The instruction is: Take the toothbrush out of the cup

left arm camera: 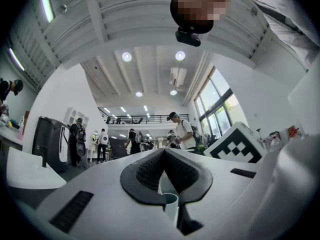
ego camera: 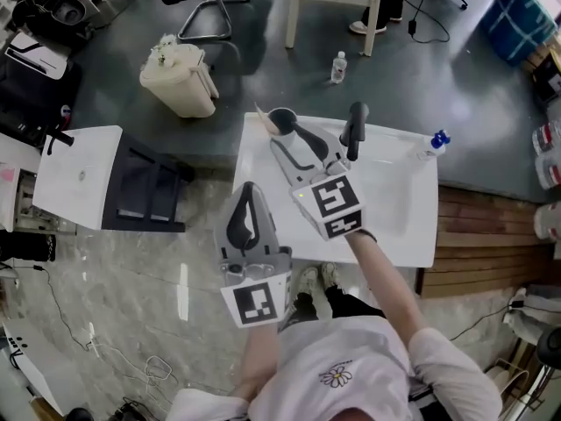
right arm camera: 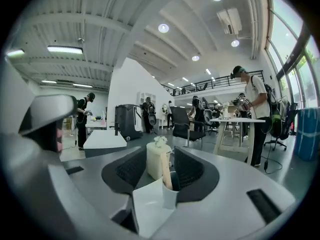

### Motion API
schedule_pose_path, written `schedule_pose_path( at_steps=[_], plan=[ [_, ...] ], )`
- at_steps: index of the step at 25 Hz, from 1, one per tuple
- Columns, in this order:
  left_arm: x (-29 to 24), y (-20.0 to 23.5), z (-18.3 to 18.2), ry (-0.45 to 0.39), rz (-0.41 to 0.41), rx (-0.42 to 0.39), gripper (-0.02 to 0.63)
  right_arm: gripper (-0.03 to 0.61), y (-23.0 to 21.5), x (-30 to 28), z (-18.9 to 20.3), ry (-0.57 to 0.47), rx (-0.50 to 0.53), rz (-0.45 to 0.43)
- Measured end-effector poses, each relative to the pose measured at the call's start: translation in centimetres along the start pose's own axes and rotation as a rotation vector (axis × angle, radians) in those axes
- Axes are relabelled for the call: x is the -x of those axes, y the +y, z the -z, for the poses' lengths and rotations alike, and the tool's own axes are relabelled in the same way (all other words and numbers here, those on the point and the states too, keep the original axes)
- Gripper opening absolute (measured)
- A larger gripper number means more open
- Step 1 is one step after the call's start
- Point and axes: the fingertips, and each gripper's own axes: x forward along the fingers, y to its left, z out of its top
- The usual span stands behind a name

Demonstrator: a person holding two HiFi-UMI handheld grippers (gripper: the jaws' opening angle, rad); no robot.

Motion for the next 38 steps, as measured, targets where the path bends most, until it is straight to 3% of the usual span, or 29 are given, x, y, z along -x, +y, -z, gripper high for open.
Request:
schedule_pose_path(
  at_steps=[12,19,29,38],
  plan=[
    [1.2,1.8,4.4,0.101,-0.081,0.013,0.017,0.135,-1.5,-8.5,7.9,0.190,0.008,0.045],
    [2.1,2.9,6.1,0.149,-0.121,0.010,0.017,0.048,-1.4,-10.1,9.7,0.225,0.000,0.049],
    [2.1,3.0,6.0,0.149,-0.131,-0.006,0.017,0.037,-1.8,-9.6,9.2,0.204,-0.038,0.061],
    [1.6,1.7,2.8,0.077,-0.098,-0.047,0.017,0.037,-3.4,-6.9,3.5,0.120,-0.082,0.076]
  ],
)
